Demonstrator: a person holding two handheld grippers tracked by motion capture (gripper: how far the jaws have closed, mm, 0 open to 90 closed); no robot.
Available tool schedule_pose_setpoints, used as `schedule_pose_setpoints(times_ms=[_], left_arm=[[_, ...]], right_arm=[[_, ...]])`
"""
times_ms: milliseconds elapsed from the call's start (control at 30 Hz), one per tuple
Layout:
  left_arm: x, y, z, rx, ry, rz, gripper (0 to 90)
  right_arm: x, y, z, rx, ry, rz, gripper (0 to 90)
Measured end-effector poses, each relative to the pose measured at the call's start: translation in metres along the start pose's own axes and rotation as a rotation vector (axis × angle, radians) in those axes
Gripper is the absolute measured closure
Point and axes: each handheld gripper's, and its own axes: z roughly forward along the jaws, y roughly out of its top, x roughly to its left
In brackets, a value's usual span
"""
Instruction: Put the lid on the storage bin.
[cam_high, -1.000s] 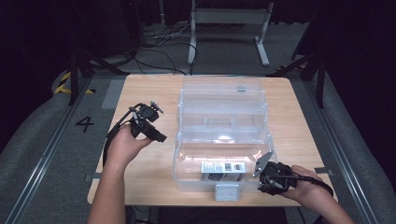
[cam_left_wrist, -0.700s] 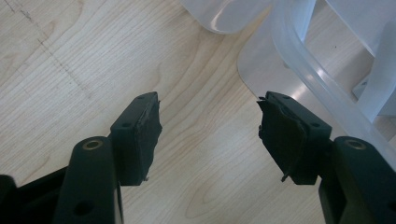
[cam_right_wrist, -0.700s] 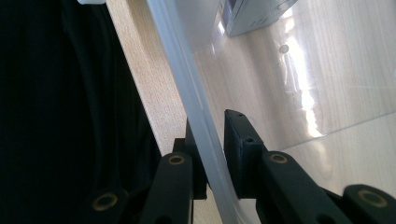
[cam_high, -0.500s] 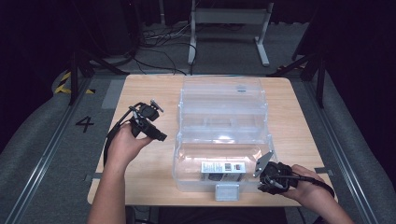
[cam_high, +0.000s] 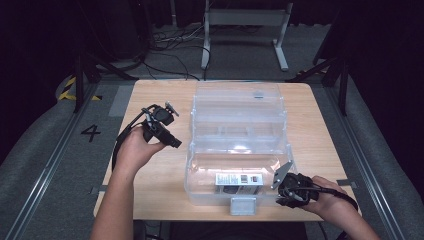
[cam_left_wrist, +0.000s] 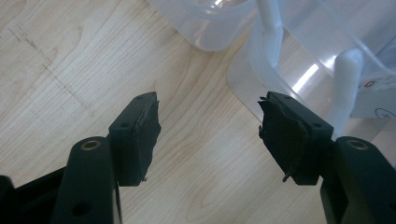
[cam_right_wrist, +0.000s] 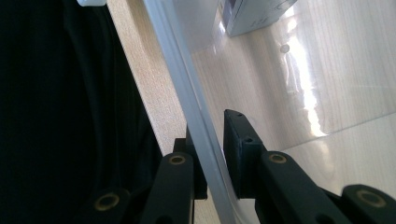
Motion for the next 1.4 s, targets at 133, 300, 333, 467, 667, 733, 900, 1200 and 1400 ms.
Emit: schedule_pose_setpoints(times_ms=[133, 300, 333, 467, 667, 733, 900, 1200, 1400], left_arm=[[-0.003, 0.005, -0.006, -0.001, 0.004, 0.02, 36.8], [-0.006, 0.011, -0.017, -0.022, 0.007, 0.029, 36.7], [-0.007, 0.013, -0.019, -0.017, 0.007, 0.033, 36.7], [-0.009, 0.016, -0.024, -0.013, 0.006, 0.052, 36.4], [-0.01, 0.025, -0.033, -0.011, -0.001, 0.065, 36.2], [-0.012, 0.028, -0.036, -0.016, 0.001, 0.073, 36.1], [-0.017, 0.038, -0.041, -0.016, 0.008, 0.102, 34.3], [-0.024, 0.062, -0.051, -0.033, 0.009, 0.155, 34.2], [-0.035, 0.084, -0.054, -0.038, 0.02, 0.198, 34.1]], right_arm=[[-0.001, 0.0, 0.0, 0.0, 0.006, -0.002, 80.7], [-0.001, -0.001, 0.0, -0.011, 0.008, 0.002, 80.7], [-0.001, -0.001, 0.0, -0.014, 0.006, 0.005, 80.6], [-0.003, 0.0, 0.0, -0.007, 0.018, 0.02, 80.5], [-0.003, -0.001, 0.0, -0.009, 0.016, 0.014, 80.5], [-0.003, -0.001, 0.0, -0.011, 0.016, 0.015, 80.5], [-0.003, -0.001, 0.0, -0.015, 0.021, 0.04, 80.3], [-0.004, -0.001, 0.0, -0.019, 0.039, 0.05, 80.4], [-0.004, -0.001, 0.0, -0.018, 0.041, 0.051, 80.4]])
